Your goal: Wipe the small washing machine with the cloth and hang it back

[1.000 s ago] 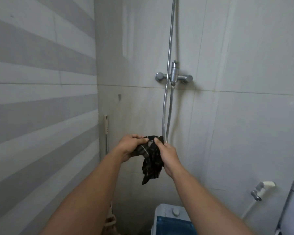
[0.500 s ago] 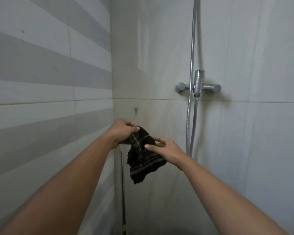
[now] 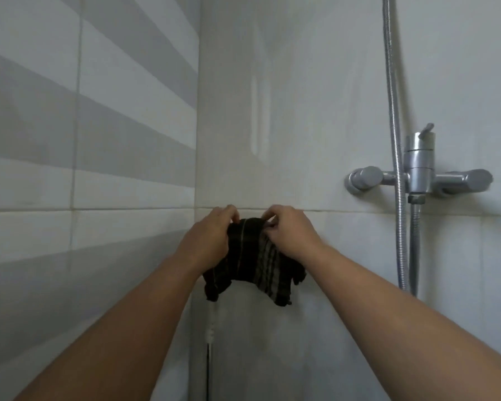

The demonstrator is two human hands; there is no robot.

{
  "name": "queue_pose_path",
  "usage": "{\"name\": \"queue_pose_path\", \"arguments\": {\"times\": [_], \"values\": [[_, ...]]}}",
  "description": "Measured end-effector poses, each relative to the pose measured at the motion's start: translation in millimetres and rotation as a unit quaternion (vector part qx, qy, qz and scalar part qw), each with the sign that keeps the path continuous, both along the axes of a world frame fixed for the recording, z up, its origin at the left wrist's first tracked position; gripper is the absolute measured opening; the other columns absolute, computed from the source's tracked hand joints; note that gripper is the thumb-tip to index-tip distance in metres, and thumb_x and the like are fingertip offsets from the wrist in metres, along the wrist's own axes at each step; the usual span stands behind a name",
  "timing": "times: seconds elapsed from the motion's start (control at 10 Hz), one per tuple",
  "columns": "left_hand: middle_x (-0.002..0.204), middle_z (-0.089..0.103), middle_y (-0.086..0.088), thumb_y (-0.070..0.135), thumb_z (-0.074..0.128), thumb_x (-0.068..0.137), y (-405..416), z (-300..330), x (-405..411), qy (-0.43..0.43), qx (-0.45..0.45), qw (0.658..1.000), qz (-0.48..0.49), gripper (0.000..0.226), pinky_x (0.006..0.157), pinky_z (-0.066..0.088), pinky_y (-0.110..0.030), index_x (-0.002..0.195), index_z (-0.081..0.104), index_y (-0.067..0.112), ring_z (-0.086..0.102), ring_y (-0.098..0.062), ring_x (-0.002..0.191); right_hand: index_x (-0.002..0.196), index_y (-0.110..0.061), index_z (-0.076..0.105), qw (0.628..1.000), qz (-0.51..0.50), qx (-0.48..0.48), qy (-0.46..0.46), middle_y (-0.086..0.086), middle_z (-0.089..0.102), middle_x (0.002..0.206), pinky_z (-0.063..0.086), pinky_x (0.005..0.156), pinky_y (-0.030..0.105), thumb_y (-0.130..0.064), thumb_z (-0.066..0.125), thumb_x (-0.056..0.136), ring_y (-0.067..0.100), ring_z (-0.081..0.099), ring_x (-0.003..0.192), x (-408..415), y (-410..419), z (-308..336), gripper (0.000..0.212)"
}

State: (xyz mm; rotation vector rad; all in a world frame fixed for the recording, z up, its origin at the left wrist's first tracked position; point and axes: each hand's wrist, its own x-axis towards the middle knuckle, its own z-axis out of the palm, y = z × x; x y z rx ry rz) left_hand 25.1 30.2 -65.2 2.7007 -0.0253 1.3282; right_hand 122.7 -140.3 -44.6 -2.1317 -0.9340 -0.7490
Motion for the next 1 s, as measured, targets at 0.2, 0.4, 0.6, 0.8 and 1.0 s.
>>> {"name": "queue_pose_path", "arguments": {"times": [0.2,0.4,0.6,0.8,1.0], "values": [[0.097,0.053,-0.002,0.009,0.05,0.089,19,-43,53,-0.062,0.025,0.997,0.043,0.012,0.054,0.046,-0.039,0.095,0.057,0.018,0.055,-0.024,0.064,0.107,-0.021,0.069,0.98,-0.068,-0.115,-0.145,0.008,0.062,0.105,0.054,0.077,0.04,-0.017,0.052,0.093,0.033,0.063,0.092,19,23,-27,0.022],[0.098,0.063,0.009,0.016,0.052,0.092,13,-93,62,-0.104,-0.053,0.993,0.023,0.02,0.06,0.045,-0.025,0.104,0.066,0.022,0.058,-0.012,0.085,0.106,-0.02,0.064,0.981,-0.052,-0.09,-0.163,0.002,0.059,0.098,0.055,0.065,0.042,-0.022,0.053,0.096,0.028,0.063,0.077,27,21,-70,0.016],[0.118,0.061,0.012,0.022,0.049,0.095,-6,-105,42,-0.116,-0.193,0.973,-0.052,0.032,0.082,0.05,-0.025,0.124,0.063,0.023,0.06,-0.008,0.1,0.118,-0.022,0.06,0.984,-0.064,-0.059,-0.156,0.001,0.057,0.101,0.057,0.062,0.042,-0.027,0.05,0.098,0.022,0.06,0.077,11,18,-89,0.023],[0.127,0.053,0.017,0.024,0.051,0.095,-10,-109,30,-0.109,-0.215,0.969,-0.053,0.034,0.089,0.046,-0.022,0.128,0.059,0.027,0.053,-0.004,0.111,0.121,-0.023,0.058,0.987,-0.091,-0.038,-0.128,0.0,0.057,0.104,0.055,0.062,0.039,-0.031,0.049,0.098,0.02,0.06,0.079,-1,17,-96,0.025],[0.15,0.044,0.007,0.031,0.047,0.096,-17,-109,20,-0.104,-0.221,0.969,-0.037,0.04,0.111,0.037,-0.034,0.135,0.054,0.031,0.042,-0.015,0.136,0.139,-0.029,0.047,0.989,-0.09,-0.004,-0.118,-0.001,0.053,0.122,0.054,0.074,0.035,-0.044,0.052,0.097,0.019,0.056,0.104,-14,17,-95,0.046]]}}
